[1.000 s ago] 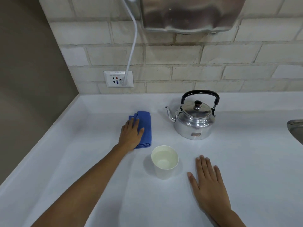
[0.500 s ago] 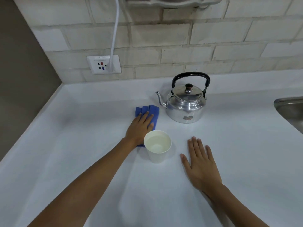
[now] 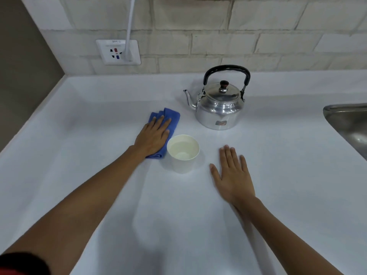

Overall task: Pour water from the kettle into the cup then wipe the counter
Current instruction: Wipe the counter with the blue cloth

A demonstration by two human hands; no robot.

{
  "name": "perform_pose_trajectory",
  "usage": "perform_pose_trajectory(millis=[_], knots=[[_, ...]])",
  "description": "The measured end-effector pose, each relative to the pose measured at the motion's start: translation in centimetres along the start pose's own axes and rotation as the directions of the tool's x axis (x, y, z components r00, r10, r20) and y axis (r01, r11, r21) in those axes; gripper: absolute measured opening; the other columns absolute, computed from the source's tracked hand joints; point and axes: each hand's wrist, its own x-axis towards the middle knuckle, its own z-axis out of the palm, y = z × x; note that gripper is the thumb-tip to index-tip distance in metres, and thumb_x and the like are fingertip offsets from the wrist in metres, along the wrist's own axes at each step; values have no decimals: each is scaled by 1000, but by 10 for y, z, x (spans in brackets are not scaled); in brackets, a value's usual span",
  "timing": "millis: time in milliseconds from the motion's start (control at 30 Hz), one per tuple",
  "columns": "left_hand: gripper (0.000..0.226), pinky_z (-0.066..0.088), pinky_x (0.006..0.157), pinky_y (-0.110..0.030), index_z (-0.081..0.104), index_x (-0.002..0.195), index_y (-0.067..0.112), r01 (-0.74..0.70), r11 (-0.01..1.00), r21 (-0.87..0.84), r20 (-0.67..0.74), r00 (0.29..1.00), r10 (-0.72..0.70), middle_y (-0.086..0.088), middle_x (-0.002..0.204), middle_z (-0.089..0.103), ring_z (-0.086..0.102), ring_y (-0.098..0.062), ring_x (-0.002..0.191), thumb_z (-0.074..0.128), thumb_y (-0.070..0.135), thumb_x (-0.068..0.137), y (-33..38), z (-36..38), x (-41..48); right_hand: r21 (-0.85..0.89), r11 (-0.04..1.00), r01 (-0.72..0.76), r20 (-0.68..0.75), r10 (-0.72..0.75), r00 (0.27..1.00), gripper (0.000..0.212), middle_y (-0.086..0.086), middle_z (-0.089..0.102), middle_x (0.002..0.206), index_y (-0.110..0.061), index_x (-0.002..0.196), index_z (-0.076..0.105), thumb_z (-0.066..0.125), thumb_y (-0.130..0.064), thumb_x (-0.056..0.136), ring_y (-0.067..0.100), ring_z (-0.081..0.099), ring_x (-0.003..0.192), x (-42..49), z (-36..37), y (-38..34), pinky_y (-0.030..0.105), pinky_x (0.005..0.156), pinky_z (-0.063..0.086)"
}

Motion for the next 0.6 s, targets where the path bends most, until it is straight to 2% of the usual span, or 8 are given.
perform_pose_trajectory(millis=[67,167,267,367,467,600], knots=[[53,15,113,-43,4,146,18,2,999,40,30,1000,-3,-11,156,4,6,-34,142,27,28,100,8,1,-1,-5,1000,8,7,-8,1000,66,4,-2,157,-13,145,-2,14,-51,92,15,-7,143,1,0,3,37,117,-6],[53,10,115,-41,4,145,22,-10,1000,-18,60,998,11,-6,157,1,1,-30,143,30,30,99,15,5,-32,-23,1000,16,2,-16,1000,67,4,1,157,-13,145,0,14,-51,92,16,-4,143,1,1,6,37,117,-3],[48,7,117,-36,9,145,25,-31,997,-72,-6,1000,31,0,157,3,1,-22,144,23,30,100,13,9,-91,-42,999,19,2,-19,1000,67,5,3,157,-12,145,2,14,-51,92,17,-2,144,2,2,7,38,117,0],[46,5,114,-28,10,144,29,1,987,-164,-68,998,-12,8,154,5,2,-13,142,19,35,99,-4,8,-156,-61,998,29,-2,-29,1000,67,7,5,157,-11,145,3,13,-50,92,19,0,144,1,2,6,40,118,2],[47,4,114,-27,2,143,28,75,982,-174,-45,995,-84,11,152,-1,-1,-10,142,14,39,99,-27,5,-173,-74,997,16,-13,-17,1000,67,8,7,157,-10,145,4,13,-49,92,20,2,144,-1,2,3,41,118,4],[49,10,116,-37,7,146,19,266,961,-83,-35,962,-269,-3,157,4,2,-23,143,20,30,100,-20,4,-137,-85,996,12,-3,-13,1000,66,8,6,157,-9,145,4,15,-47,92,20,2,144,0,1,1,42,118,5]])
